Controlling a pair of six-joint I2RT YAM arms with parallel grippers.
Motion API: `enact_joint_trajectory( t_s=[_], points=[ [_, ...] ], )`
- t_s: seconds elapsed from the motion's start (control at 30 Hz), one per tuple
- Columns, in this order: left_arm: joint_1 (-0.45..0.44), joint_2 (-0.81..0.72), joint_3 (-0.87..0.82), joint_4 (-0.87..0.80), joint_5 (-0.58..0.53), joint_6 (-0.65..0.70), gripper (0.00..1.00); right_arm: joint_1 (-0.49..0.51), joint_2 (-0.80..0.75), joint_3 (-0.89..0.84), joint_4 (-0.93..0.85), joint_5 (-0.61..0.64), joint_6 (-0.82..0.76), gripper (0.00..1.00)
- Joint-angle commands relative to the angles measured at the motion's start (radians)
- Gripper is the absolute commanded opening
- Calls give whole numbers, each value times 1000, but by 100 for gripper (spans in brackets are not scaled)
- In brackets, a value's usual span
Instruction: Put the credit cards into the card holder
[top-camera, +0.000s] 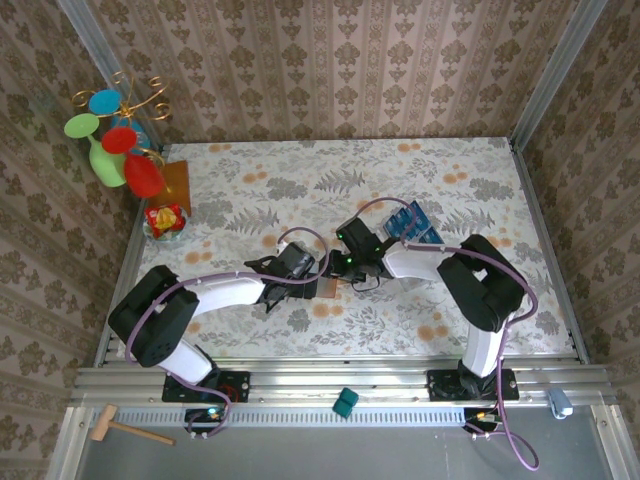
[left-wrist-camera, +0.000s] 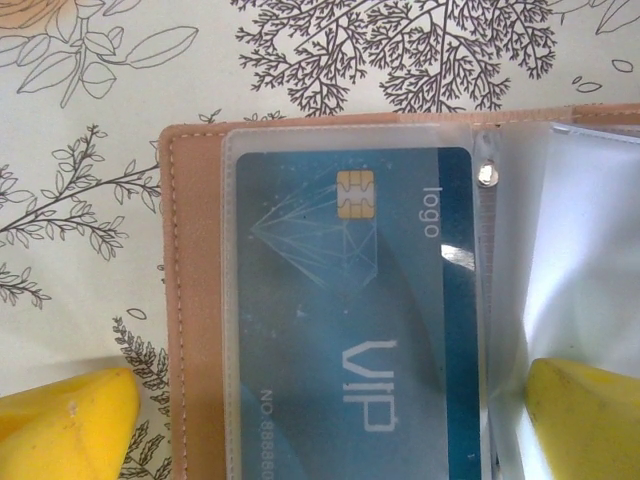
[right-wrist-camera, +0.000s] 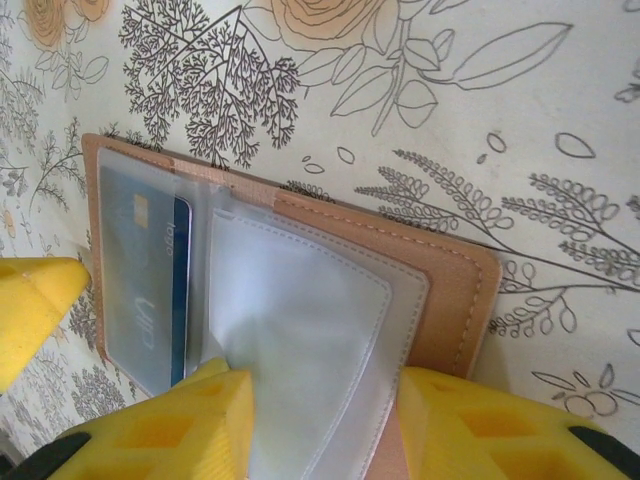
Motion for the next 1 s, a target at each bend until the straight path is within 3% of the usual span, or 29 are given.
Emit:
enact_joint_trajectory(
  t_s=[0.0,0.37,0.77,0.97],
  points=[
    [5,-10,-14,6,-35,-14,100,27,-59,-36,-15,-55,45,47],
    [6,-4,-19,14,-35,-15,100,26,-123,-94,107,-56,232,63],
    [6,-7,-24,21,-31,-16,100,19,-123,-174,331,-39,439,66],
    [6,-6,-29,23,-30,-21,100,14,-169,-232,394,36,520,64]
  ],
)
